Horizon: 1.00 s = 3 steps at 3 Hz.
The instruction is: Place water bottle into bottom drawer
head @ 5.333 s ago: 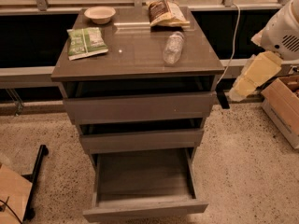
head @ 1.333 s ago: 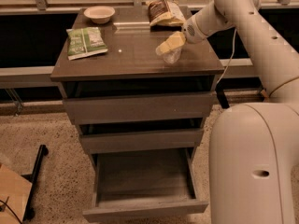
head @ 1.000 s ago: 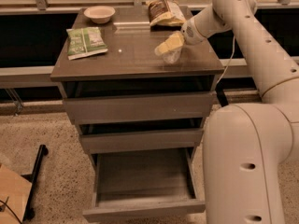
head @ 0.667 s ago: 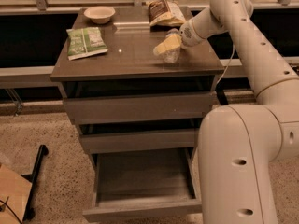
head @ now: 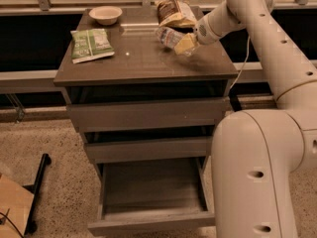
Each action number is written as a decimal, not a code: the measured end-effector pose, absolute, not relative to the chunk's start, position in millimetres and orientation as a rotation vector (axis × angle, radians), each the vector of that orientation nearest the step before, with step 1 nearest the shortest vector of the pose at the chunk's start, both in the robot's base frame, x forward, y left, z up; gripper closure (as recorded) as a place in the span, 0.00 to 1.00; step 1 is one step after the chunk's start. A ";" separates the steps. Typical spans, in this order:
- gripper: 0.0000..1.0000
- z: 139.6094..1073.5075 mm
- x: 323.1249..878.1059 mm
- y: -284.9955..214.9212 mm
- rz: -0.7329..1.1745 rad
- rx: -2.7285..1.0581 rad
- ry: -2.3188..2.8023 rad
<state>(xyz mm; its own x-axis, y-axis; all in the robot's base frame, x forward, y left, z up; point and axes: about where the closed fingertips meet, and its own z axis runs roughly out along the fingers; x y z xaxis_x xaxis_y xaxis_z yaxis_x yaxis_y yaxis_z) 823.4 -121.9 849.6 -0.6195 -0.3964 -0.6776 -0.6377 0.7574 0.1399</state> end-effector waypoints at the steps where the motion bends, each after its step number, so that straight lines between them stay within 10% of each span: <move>1: 0.88 869.6 818.0 -130.3 0.436 -0.773 2.291; 3: 1.00 908.5 769.7 -153.3 0.275 -0.934 2.202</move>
Offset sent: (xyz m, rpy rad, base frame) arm -0.0638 -0.0303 0.0599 -0.1202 -0.1508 0.0435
